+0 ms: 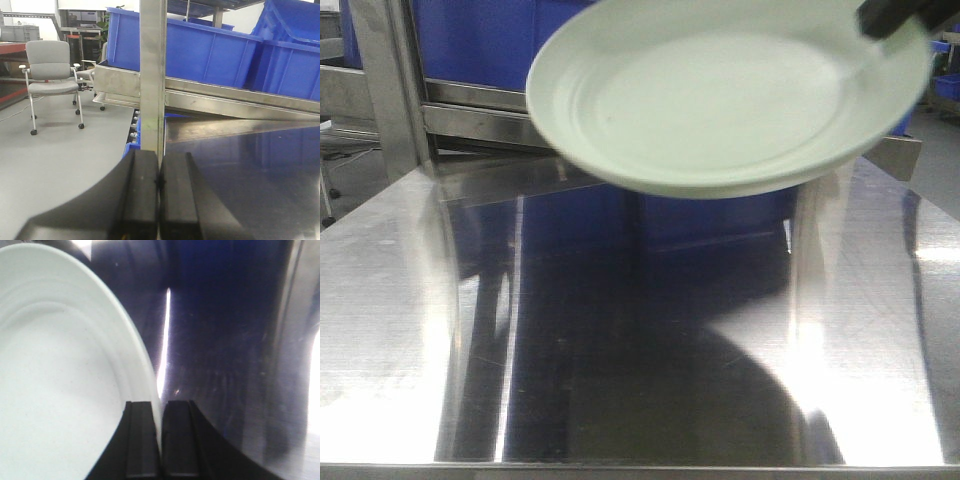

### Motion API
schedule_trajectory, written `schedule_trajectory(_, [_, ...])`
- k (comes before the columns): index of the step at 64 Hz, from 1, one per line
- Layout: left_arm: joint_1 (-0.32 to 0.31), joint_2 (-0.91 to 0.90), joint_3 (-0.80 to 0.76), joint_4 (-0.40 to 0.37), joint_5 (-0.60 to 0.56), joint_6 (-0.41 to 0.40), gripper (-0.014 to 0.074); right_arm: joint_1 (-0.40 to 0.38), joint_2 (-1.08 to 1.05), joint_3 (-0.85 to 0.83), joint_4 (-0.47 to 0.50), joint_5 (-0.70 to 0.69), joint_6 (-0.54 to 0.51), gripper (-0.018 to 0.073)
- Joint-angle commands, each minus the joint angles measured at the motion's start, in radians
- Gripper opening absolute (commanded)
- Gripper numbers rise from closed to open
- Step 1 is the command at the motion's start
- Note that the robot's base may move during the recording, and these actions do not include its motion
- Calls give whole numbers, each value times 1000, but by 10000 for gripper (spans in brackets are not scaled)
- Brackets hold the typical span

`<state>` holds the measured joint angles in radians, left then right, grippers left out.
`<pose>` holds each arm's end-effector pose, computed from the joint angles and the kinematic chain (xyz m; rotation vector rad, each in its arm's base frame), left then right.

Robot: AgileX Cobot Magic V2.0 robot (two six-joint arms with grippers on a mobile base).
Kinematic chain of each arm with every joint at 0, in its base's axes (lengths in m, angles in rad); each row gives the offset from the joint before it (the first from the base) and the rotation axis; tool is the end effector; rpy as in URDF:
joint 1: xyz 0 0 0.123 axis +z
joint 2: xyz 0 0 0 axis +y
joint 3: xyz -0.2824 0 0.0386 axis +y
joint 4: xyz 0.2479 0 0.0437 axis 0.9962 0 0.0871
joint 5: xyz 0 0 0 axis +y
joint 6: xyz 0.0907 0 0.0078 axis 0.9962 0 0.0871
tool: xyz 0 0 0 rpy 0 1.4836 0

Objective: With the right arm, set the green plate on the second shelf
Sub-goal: 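Lift the plate up off the steel table with the right gripper, then drive the base away from the table holding the plate in the right gripper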

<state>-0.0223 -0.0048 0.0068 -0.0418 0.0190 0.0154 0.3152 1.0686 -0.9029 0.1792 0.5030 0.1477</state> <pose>0.0562 -0.0013 0.2093 -0.0024 1.5047 -0.0397 0.2121 0.0774 0.3419 -0.0620 2.1768 0.4505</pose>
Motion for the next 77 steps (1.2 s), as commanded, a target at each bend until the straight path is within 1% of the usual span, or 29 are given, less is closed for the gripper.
schedule_trajectory(1, [-6, -18, 42, -6, -82, -1, 130, -2, -141, 16, -23, -51, -3, 54])
schedule_trajectory(10, [-6, -18, 42, -6, -82, -1, 130, -2, -343, 103, -25, -47, -1, 54])
schedule_trajectory(15, [-6, -18, 42, -6, -82, -1, 130, -2, -470, 143, -25, -21, -1, 54])
schedule_trajectory(19, [-6, -18, 42, -6, -82, -1, 130, -2, -583, 179, -46, 15, -1, 54])
schedule_trajectory(24, [-6, -18, 42, -6, -82, -1, 130, -2, -670, 214, -78, 37, -1, 54])
schedule_trajectory(37, [-6, -18, 42, -6, -82, -1, 130, -2, -841, 285, -169, 84, -1, 54])
schedule_trajectory(41, [-6, -18, 42, -6, -82, -1, 130, -2, -875, 301, -204, 84, -1, 54])
schedule_trajectory(47, [-6, -18, 42, -6, -82, -1, 130, -2, -922, 317, -311, 89, -3, 54])
schedule_trajectory(50, [-6, -18, 42, -6, -82, -1, 130, -2, -935, 317, -344, 95, -3, 54])
schedule_trajectory(64, [-6, -18, 42, -6, -82, -1, 130, -2, -940, 326, -515, 87, -3, 54])
schedule_trajectory(72, [-6, -18, 42, -6, -82, -1, 130, -8, -940, 376, -553, 55, -3, 54])
schedule_trajectory(77, [-6, -18, 42, -6, -82, -1, 130, -47, -940, 424, -558, -20, 1, 54])
